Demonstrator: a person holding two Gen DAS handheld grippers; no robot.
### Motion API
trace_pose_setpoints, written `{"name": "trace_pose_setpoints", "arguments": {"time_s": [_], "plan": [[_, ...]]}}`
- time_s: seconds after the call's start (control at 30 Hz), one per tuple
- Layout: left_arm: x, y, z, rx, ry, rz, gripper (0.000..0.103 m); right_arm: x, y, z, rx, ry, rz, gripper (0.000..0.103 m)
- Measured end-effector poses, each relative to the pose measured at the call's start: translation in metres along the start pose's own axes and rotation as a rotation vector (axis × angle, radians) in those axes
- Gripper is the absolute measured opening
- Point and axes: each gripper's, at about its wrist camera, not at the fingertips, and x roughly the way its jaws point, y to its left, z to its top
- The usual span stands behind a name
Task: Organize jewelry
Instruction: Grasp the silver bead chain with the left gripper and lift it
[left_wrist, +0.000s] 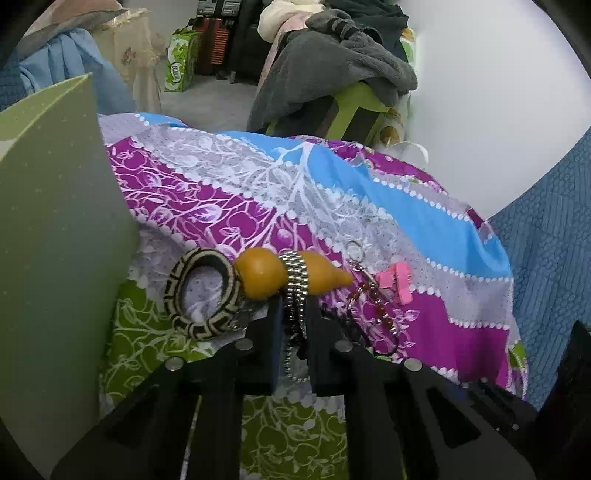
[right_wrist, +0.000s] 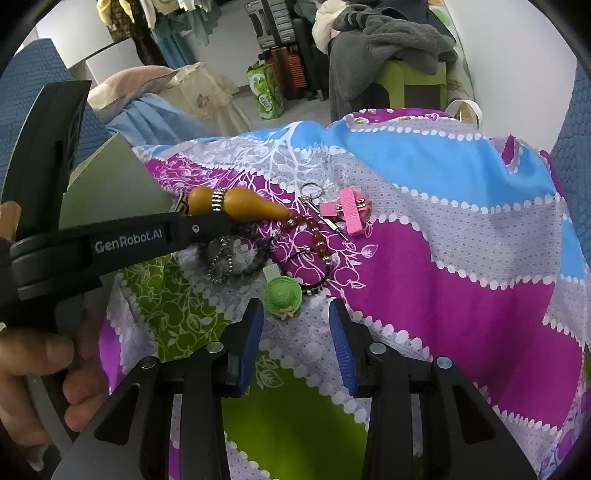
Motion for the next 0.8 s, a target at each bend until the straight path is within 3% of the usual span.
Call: {"name": "trace_pose_setpoints", "arguments": {"time_s": [0.27, 0.57, 0.8], "plan": [[-0.027, -0.003, 0.000, 0.037, -0.011, -0.065, 0.008, 0.002, -0.001, -0.001, 0.006, -0.004, -0.001, 0.035], [-0.062, 0.002, -0.023, 0.060, 0.028, -0.106, 0.007, 0.004, 0.013, -0.003, -0.047, -0.005, -0.009, 0.036], [-0.077, 0.015, -0.049, 0.069, 0.094, -0.080, 0.008, 0.008, 0.020, -0.004, -0.091, -0.008, -0.041, 0.036]]}}
